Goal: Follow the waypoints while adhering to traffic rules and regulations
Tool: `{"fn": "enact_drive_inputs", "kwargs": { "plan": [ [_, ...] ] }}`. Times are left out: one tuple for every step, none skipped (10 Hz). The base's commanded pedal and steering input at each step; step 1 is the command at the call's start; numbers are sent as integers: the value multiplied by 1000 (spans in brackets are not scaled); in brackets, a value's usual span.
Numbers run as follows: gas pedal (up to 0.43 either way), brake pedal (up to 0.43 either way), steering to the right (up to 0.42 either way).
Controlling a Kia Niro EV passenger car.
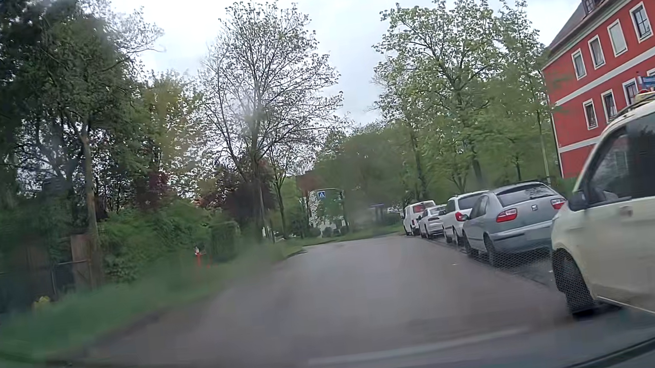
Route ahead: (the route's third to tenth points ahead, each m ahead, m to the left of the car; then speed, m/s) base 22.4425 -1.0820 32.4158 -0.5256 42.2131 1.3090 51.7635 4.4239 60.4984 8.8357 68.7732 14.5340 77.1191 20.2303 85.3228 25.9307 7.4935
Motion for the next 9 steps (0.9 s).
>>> {"fn": "enact_drive_inputs", "kwargs": {
  "plan": [
    [98,0,11],
    [79,0,14],
    [79,0,15],
    [79,0,16],
    [79,0,16],
    [79,0,16],
    [79,0,16],
    [79,0,16],
    [79,0,16]
  ]
}}
